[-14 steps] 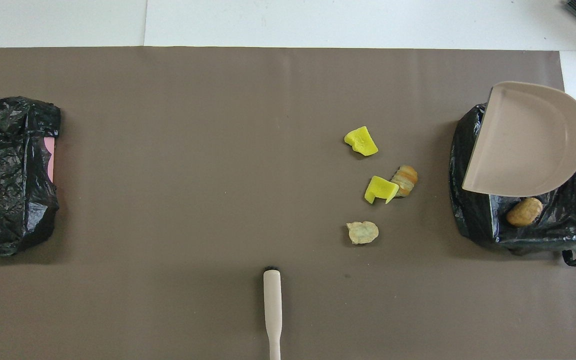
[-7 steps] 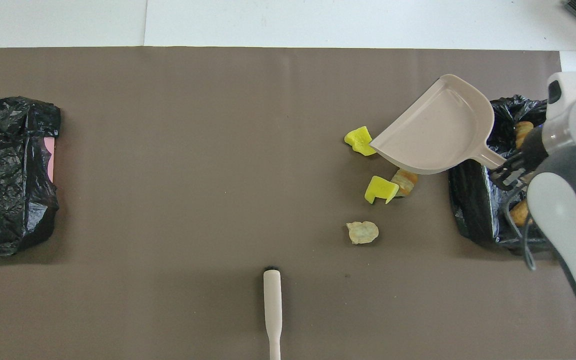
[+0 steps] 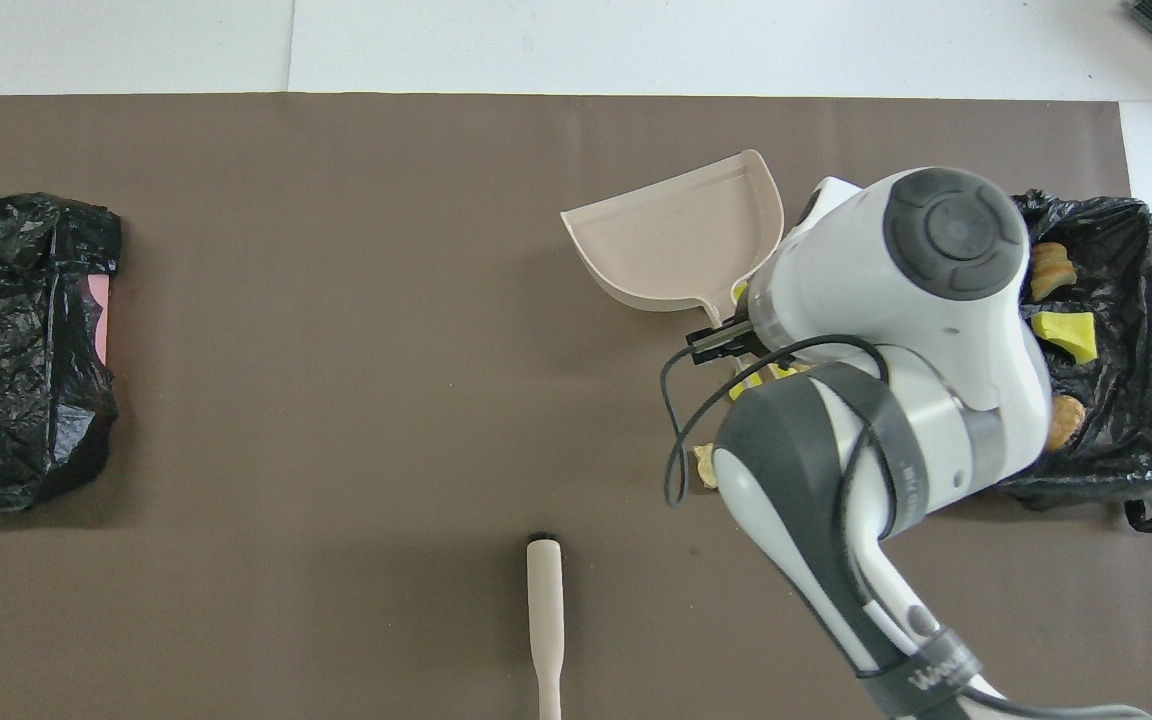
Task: Sweep and dump trash in bin
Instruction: 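Bring the empty dustpan back to the mat center with the right gripper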
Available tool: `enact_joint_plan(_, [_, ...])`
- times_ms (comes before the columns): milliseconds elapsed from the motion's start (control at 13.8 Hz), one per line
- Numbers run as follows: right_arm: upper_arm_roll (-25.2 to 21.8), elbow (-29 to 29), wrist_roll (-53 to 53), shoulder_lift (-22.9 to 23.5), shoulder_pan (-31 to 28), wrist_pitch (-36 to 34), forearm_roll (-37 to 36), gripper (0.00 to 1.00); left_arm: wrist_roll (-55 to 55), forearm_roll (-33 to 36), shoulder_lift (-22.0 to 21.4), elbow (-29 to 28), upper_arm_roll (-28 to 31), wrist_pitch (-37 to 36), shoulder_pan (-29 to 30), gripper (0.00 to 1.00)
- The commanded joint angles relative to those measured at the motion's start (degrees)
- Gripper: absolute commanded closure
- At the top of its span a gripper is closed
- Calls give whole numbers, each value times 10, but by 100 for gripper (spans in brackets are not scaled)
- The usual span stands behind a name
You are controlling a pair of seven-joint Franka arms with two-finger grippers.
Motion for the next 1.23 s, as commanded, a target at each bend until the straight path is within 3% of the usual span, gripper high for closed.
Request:
enact_joint_plan(0, [-5, 2, 97, 31, 53, 52, 25, 100, 0, -1, -7, 7, 7, -18, -5, 0])
enact_joint_plan(436, [-7, 2, 334, 155, 152, 204, 4, 100, -1, -1, -14, -4, 11, -21, -4, 0])
enact_joint_plan(508, [-6, 4, 341, 159, 144, 203, 4, 87, -1, -1, -14, -4, 12, -21, -4, 0])
enact_joint_plan(581, [-5, 5, 334, 160, 139, 199, 2, 1, -1, -1, -14, -4, 12, -21, -4, 0])
enact_joint_plan(871, [-5, 10, 327, 133, 137, 120, 4, 0, -1, -1, -15, -5, 12, -22, -4, 0])
enact_joint_plan(1162, [-5, -10, 327, 52, 153, 44, 64, 0, -2, -1, -15, -5, 11, -22, -9, 0])
